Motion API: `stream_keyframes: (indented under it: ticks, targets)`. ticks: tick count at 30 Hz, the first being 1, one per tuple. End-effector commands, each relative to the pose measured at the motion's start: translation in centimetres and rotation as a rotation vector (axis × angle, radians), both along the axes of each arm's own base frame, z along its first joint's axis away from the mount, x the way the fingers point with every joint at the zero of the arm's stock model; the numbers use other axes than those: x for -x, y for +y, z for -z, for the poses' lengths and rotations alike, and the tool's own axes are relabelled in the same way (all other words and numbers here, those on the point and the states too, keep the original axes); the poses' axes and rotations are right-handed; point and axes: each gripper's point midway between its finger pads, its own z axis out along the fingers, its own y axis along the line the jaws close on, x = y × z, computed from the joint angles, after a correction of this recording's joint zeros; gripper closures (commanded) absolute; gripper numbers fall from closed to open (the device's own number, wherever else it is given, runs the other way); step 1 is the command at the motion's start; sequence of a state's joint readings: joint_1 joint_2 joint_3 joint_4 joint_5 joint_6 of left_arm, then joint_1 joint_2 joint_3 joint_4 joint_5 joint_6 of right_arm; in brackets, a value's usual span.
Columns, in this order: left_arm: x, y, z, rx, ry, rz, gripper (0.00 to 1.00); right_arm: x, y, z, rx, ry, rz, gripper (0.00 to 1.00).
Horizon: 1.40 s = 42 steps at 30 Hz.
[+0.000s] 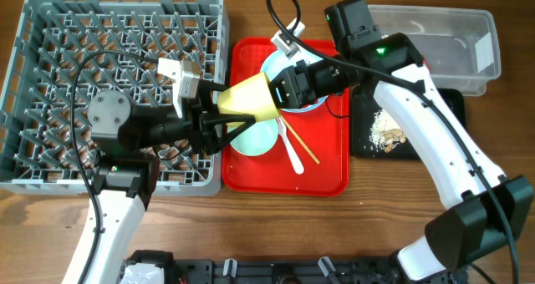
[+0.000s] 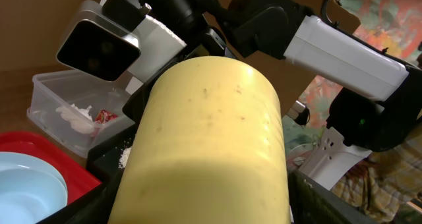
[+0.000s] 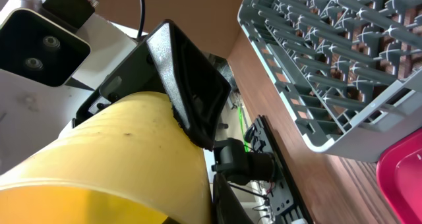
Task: Sort waste into correct bins and load items into the dishwasher rack
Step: 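Place the yellow cup into the rack with the left gripper and release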
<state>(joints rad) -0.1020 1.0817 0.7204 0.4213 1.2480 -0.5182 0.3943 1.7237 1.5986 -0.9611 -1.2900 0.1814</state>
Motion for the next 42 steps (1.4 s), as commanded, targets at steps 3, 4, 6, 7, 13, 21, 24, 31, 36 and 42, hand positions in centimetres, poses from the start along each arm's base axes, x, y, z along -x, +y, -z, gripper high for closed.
stream_keyframes:
  ticks: [3,4,6,7,13,21,24,31,36,42]
  targets:
    - [1.2,-0.4,-1.4,0.003,-0.087,0.057,0.29,-0.4,0.0,1.0,0.040,0.006,0.018,0.94]
    - [1.2,-0.4,-1.4,0.004,-0.090,0.057,0.29,-0.4,0.0,1.1,0.040,0.008,0.018,0.94]
    - [1.2,-0.4,-1.4,0.004,-0.089,0.057,0.31,-0.3,0.0,1.1,0.043,0.014,0.018,0.94]
    - [1.2,-0.4,-1.4,0.004,-0.088,0.057,0.33,-0.3,-0.1,1.1,0.044,0.016,0.017,0.94]
    - [1.2,-0.4,-1.4,0.004,-0.089,0.057,0.37,-0.2,-0.1,1.1,0.046,0.019,0.017,0.94]
    - [1.2,-0.4,-1.4,0.003,-0.088,0.057,0.40,-0.4,-0.1,1.5,0.066,0.013,0.028,0.72]
    - [1.0,-0.3,-1.1,-0.001,-0.076,0.049,0.44,-0.6,-0.3,2.0,0.096,0.014,0.042,0.64]
    - [-1.5,2.4,1.6,-0.035,0.057,-0.081,0.46,-2.9,-2.0,3.8,0.203,-0.029,0.140,0.55]
    - [-4.2,5.0,5.3,-0.129,0.135,-0.285,0.49,-5.9,-5.0,4.4,0.242,-0.061,0.251,0.53]
    - [-6.6,9.4,11.0,-0.280,0.368,-0.605,0.61,-8.1,-9.7,7.6,0.499,-0.131,0.388,0.52]
